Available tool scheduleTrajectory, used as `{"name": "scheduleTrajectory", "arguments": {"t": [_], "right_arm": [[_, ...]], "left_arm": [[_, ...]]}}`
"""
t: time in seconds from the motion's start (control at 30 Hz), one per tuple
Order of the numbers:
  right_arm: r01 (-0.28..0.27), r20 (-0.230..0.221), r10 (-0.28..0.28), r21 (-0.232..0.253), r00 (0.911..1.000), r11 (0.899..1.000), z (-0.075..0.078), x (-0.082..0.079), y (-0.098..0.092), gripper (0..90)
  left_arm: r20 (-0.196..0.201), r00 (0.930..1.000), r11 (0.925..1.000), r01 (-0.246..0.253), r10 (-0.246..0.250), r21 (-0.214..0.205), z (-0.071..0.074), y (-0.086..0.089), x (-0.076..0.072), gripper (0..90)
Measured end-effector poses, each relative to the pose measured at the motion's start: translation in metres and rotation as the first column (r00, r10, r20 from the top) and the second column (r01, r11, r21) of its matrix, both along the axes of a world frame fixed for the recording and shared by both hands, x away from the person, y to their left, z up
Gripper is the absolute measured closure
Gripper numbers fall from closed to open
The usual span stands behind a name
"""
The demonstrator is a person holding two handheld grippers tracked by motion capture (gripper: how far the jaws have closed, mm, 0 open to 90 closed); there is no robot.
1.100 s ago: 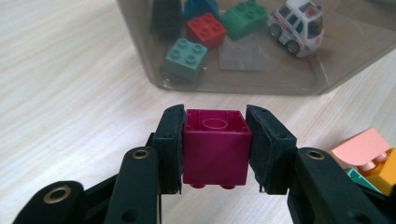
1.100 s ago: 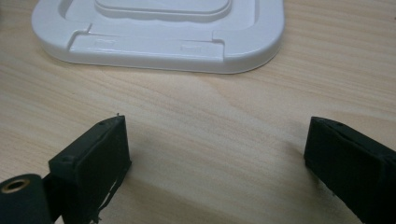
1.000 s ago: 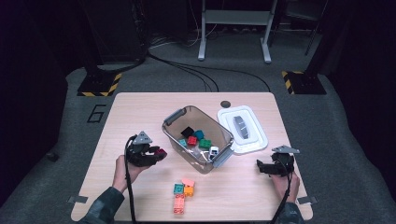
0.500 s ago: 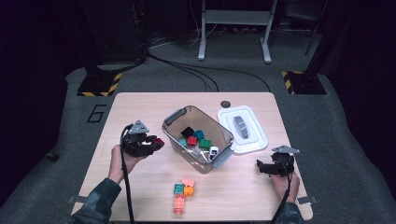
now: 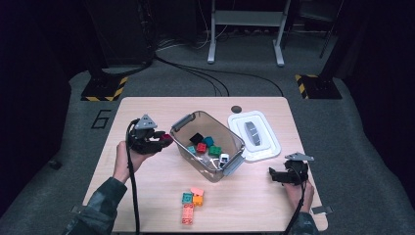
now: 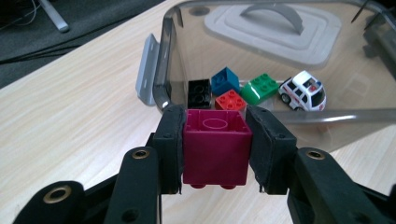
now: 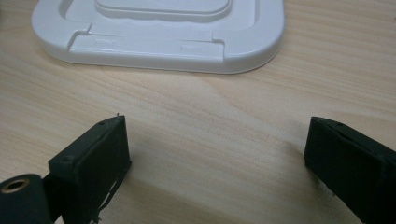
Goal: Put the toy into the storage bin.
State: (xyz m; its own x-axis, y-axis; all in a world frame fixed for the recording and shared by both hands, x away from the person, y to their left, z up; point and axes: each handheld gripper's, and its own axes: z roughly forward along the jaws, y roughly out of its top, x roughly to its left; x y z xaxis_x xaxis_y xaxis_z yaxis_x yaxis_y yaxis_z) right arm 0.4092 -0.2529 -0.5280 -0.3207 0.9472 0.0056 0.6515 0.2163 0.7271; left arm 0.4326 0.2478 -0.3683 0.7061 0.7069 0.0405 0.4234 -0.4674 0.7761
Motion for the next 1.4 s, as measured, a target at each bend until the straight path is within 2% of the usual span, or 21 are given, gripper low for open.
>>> {"name": "scheduleTrajectory", "arguments": {"t": [0.33, 0.63, 0.73, 1.03, 1.4], "right_arm": [[0.000, 0.000, 0.000, 0.000, 1.0000, 1.000, 0.000, 0.000, 0.000, 5.9], [0.000, 0.000, 0.000, 0.000, 1.0000, 1.000, 0.000, 0.000, 0.000, 6.0], [0.001, 0.000, -0.001, 0.000, 1.0000, 1.000, 0.000, 0.000, 0.000, 6.0], [0.000, 0.000, 0.000, 0.000, 1.0000, 1.000, 0.000, 0.000, 0.000, 6.0], [0.001, 0.000, -0.001, 0.000, 1.0000, 1.000, 0.000, 0.000, 0.000, 6.0]], "left_arm": [[0.016, 0.9998, 0.9999, 0.010, -0.010, 0.004, 0.016, -0.012, 0.017, 59.1], [0.018, 0.9995, 0.9995, 0.026, -0.027, 0.015, 0.026, -0.032, 0.032, 59.0], [0.013, 0.9994, 0.9994, 0.031, -0.031, 0.016, 0.024, -0.039, 0.036, 59.0], [-0.037, 0.9986, 0.9993, 0.037, -0.037, 0.008, 0.009, -0.049, 0.043, 59.0], [-0.087, 0.9950, 0.9975, 0.053, -0.049, 0.047, -0.012, -0.058, 0.048, 58.9]]}}
